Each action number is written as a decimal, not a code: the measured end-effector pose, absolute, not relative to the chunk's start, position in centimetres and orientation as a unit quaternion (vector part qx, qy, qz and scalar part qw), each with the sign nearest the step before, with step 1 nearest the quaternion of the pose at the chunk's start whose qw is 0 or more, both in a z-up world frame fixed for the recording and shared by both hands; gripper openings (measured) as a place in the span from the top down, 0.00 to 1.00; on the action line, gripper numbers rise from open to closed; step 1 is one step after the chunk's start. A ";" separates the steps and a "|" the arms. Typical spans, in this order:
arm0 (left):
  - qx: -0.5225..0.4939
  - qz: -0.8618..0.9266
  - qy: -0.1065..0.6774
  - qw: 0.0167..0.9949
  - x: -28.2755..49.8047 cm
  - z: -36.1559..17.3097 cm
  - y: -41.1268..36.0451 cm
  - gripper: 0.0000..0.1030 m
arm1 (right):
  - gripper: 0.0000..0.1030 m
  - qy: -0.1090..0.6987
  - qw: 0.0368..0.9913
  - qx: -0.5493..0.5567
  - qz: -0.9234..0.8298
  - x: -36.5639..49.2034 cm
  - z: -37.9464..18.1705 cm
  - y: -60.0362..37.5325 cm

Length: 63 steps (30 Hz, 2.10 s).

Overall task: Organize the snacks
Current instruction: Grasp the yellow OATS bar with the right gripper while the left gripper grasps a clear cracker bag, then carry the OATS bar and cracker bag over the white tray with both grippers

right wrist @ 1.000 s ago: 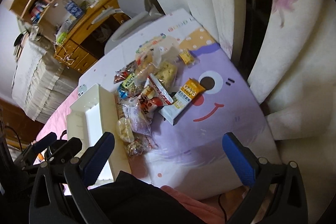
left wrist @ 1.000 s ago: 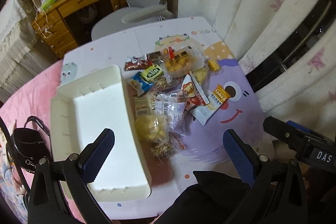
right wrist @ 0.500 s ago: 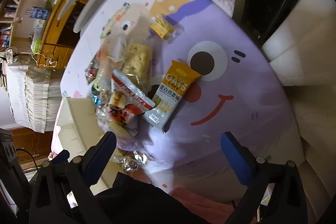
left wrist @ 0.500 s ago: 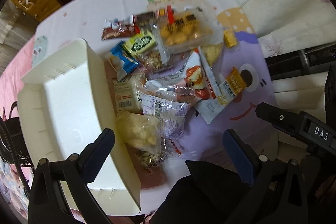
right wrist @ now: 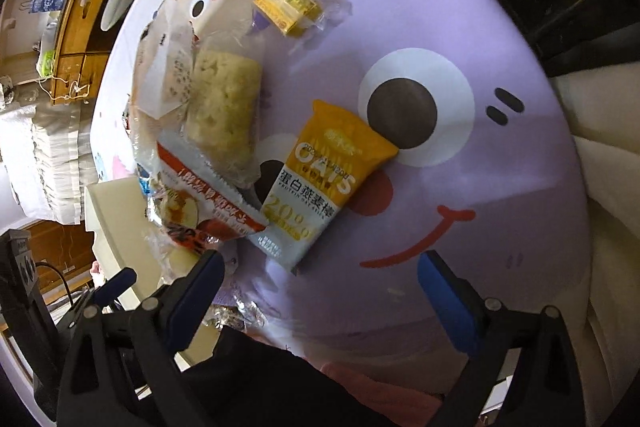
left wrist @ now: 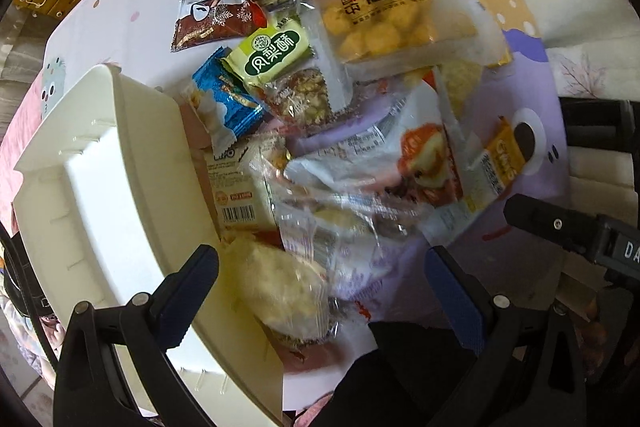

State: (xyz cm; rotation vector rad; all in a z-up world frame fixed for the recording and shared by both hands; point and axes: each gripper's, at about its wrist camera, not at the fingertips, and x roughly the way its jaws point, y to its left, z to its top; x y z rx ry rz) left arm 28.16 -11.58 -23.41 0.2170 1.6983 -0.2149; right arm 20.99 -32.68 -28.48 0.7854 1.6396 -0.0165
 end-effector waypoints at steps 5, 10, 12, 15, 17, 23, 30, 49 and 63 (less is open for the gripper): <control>0.088 -0.095 0.754 0.644 29.4 -24.3 -11.9 0.08 | 0.05 0.716 0.609 0.341 0.008 22.1 -29.2 -32.9; 0.088 -0.095 0.767 0.628 29.7 -25.3 -12.2 0.16 | 0.05 0.719 0.606 0.341 0.002 23.4 -29.7 -33.8; 0.087 -0.090 0.774 0.621 29.8 -25.8 -12.2 0.17 | 0.05 0.718 0.604 0.347 -0.003 23.9 -30.0 -34.0; 0.080 -0.088 0.777 0.618 29.7 -26.1 -12.1 0.22 | 0.12 0.721 0.601 0.344 -0.023 24.5 -30.3 -33.9; 0.073 -0.089 0.779 0.617 29.4 -26.3 -11.9 0.26 | 0.16 0.723 0.601 0.340 -0.038 25.0 -30.5 -33.6; 0.052 -0.096 0.777 0.620 28.9 -27.5 -11.6 0.30 | 0.31 0.729 0.590 0.336 -0.084 25.3 -31.1 -32.9; 0.043 -0.101 0.775 0.622 29.8 -28.3 -11.1 0.39 | 0.42 0.727 0.592 0.329 -0.110 25.3 -31.2 -32.6; 0.015 -0.101 0.746 0.658 28.4 -23.8 -9.3 0.55 | 0.61 0.717 0.596 0.346 -0.106 22.5 -29.4 -32.3; 0.010 -0.142 0.651 0.746 25.0 -14.2 -7.7 0.55 | 0.61 0.662 0.671 0.318 -0.106 18.4 -22.1 -30.0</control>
